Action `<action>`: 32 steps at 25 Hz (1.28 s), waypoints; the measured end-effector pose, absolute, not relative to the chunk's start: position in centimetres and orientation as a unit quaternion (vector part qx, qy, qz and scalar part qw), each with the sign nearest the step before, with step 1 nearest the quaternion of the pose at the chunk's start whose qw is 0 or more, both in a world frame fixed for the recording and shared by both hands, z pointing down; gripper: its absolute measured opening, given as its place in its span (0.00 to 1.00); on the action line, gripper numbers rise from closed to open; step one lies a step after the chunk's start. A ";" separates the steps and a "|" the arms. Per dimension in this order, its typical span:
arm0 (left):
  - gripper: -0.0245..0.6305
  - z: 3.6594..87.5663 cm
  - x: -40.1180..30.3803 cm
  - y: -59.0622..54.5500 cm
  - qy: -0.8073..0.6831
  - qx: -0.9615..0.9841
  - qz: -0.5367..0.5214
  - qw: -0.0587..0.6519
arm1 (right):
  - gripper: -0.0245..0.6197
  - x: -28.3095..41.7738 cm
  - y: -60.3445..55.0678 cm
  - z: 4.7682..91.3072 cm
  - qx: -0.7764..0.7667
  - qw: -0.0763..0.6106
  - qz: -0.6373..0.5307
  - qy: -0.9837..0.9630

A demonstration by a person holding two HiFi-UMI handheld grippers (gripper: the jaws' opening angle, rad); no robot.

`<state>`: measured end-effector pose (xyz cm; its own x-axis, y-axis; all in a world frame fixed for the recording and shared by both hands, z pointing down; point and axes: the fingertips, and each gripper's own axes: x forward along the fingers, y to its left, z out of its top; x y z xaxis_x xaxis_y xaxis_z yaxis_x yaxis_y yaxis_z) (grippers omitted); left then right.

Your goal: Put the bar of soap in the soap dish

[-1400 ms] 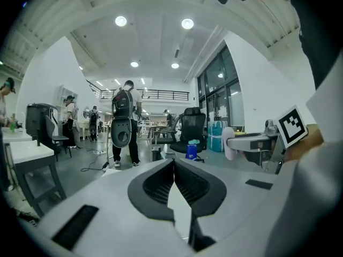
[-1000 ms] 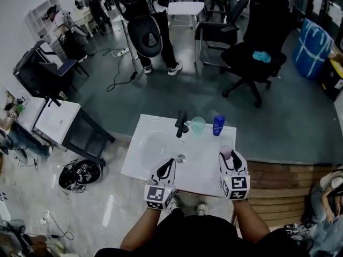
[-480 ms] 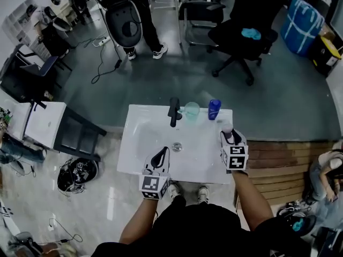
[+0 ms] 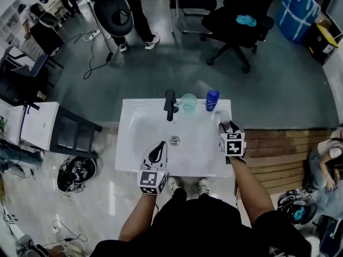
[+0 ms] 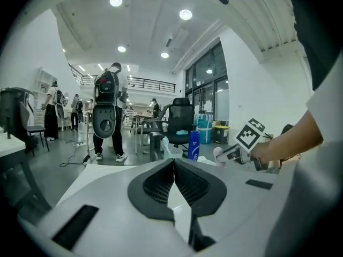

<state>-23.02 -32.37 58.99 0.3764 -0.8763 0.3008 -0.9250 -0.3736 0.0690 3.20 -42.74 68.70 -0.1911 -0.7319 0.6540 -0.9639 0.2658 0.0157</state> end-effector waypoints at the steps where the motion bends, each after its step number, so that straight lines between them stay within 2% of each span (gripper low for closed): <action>1: 0.07 59.1 -23.1 -32.4 -0.547 0.822 0.109 0.115 | 0.33 3.4 -42.7 69.1 0.571 0.287 0.210 -0.740; 32: 0.07 60.9 -25.2 -34.0 -0.565 0.807 0.109 0.133 | 0.33 4.0 -46.8 74.5 0.568 0.348 0.281 -0.691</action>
